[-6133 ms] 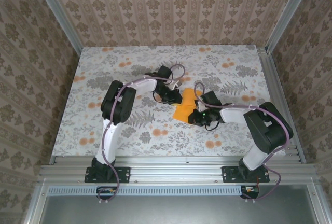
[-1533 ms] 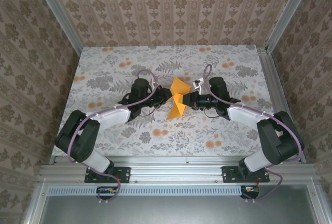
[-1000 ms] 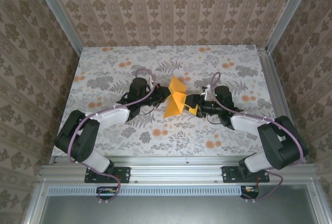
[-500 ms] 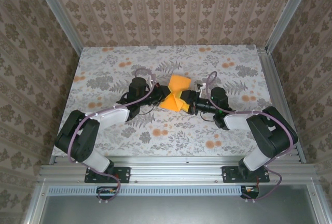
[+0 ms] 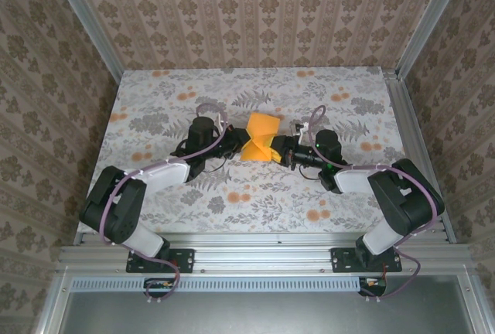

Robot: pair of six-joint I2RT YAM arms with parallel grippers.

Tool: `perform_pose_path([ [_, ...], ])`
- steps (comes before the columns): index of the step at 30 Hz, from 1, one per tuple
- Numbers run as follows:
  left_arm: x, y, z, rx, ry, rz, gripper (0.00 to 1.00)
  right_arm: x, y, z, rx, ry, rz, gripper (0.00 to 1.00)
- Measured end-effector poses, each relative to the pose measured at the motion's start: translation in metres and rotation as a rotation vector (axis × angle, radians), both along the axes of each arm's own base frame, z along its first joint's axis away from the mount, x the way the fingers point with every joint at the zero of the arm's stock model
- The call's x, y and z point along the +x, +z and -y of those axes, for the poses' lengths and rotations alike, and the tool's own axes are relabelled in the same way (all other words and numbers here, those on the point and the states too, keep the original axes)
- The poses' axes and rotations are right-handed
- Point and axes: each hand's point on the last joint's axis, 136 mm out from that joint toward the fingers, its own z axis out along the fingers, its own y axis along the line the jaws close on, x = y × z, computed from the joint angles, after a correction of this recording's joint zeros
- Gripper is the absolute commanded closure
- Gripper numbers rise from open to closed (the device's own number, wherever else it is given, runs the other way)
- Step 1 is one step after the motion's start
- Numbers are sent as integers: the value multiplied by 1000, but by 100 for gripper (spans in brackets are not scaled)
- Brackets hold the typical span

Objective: Fold a paper plane with a square sheet of paper (pick it up from the middle)

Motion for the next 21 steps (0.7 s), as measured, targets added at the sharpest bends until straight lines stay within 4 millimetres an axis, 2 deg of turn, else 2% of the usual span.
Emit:
perform_pose_path([
  [5,1,0,-1,3,0,3,80,0,-1,0,-4,1,-2,80],
  [12,0,-6,-5,28,-3,-4,56,-2,-7,10,-87,-6,-8,89],
  [17,-3,-4,-19,73,-2,0,44,0,-3,25,-324,-17,34,90],
  [21,-5,7,-28,112,-9,26,39,8,9,53,-614,-67,115,92],
])
